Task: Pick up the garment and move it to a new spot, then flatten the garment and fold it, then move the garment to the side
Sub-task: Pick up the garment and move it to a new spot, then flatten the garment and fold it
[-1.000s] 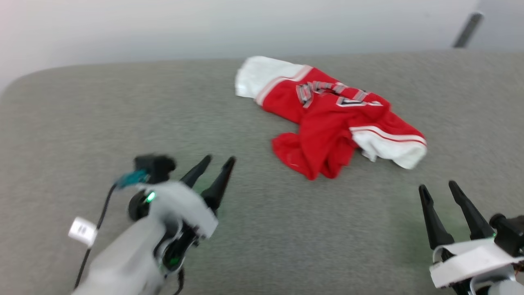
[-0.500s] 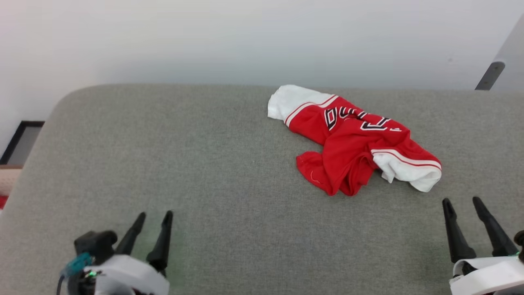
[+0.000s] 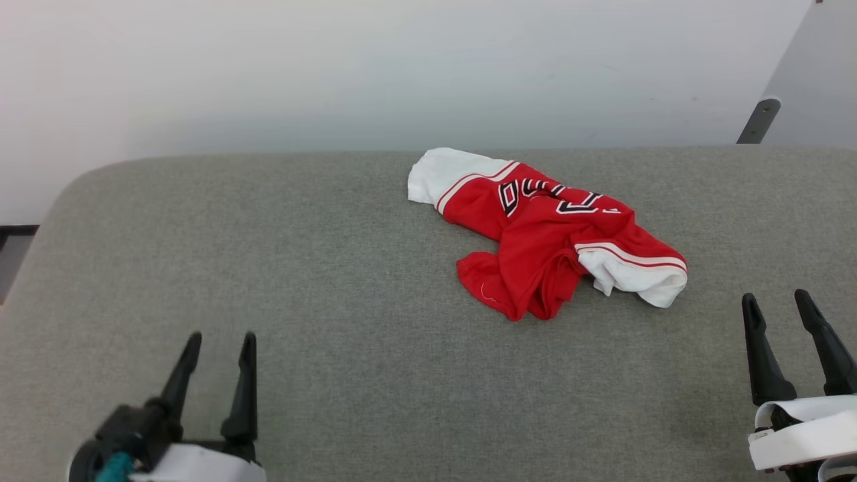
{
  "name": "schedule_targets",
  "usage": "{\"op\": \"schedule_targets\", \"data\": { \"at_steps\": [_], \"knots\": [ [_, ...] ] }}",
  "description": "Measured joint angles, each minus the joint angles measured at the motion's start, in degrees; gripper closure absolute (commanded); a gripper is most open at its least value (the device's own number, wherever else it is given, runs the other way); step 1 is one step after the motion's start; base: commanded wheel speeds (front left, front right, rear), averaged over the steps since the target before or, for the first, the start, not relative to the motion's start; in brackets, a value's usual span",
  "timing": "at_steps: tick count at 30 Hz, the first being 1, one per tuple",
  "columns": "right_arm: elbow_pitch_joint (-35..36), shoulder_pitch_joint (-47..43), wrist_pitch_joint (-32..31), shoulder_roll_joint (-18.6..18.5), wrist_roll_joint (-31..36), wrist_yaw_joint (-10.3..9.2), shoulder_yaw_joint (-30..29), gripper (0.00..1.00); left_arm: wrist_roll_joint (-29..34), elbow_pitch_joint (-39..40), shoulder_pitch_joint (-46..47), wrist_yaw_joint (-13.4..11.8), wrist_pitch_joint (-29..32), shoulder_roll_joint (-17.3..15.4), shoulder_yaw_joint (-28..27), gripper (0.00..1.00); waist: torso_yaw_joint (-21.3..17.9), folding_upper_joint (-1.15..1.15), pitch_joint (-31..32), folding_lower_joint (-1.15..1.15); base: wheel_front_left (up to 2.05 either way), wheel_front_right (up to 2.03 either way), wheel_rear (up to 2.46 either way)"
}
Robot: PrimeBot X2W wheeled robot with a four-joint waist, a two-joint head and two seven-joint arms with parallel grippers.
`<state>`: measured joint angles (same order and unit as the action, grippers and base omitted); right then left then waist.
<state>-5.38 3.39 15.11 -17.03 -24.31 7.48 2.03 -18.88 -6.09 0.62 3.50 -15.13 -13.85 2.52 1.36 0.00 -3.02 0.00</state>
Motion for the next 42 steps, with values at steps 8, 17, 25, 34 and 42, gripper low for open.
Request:
{"op": "schedule_targets", "data": {
  "at_steps": [8, 17, 25, 34, 42],
  "knots": [
    [-0.52, -0.12, 0.0, 0.51, 0.73, 0.0, 0.41, 0.0, 4.05, -1.78, -1.02, 2.37, 0.0, 4.05, -3.11, 0.0, -0.4, 0.0, -0.76, 0.0, 0.0, 0.0, 0.0],
    [-1.02, 0.7, 0.0, 0.25, 0.73, 0.0, 1.32, 0.0, 5.98, -1.88, -0.59, 3.57, 0.0, 6.04, -4.82, 0.0, 0.07, 0.0, -1.51, 0.0, 0.0, 0.0, 0.0],
    [-4.09, 6.12, -6.34, -6.32, 3.1, 0.0, 11.32, 0.0, 6.27, -1.56, 0.04, 3.7, 0.0, 7.9, -5.08, 0.0, 0.7, 0.0, -3.32, 0.0, 0.0, 0.0, 0.0],
    [-3.08, 22.98, -28.19, -21.25, -2.81, 0.03, 34.15, 0.0, 5.76, -2.59, 3.22, 3.82, 0.0, 9.11, -1.92, 0.0, 2.73, 0.0, -7.37, 0.0, 0.0, 0.0, 0.0],
    [-4.59, 37.11, -36.0, -29.5, -4.22, 0.04, 48.05, 0.0, 4.72, -3.55, 5.75, 3.82, 0.0, 9.8, -0.35, 0.0, 5.86, 0.0, -11.25, 0.0, 0.0, 0.0, 0.0]
  ]
}}
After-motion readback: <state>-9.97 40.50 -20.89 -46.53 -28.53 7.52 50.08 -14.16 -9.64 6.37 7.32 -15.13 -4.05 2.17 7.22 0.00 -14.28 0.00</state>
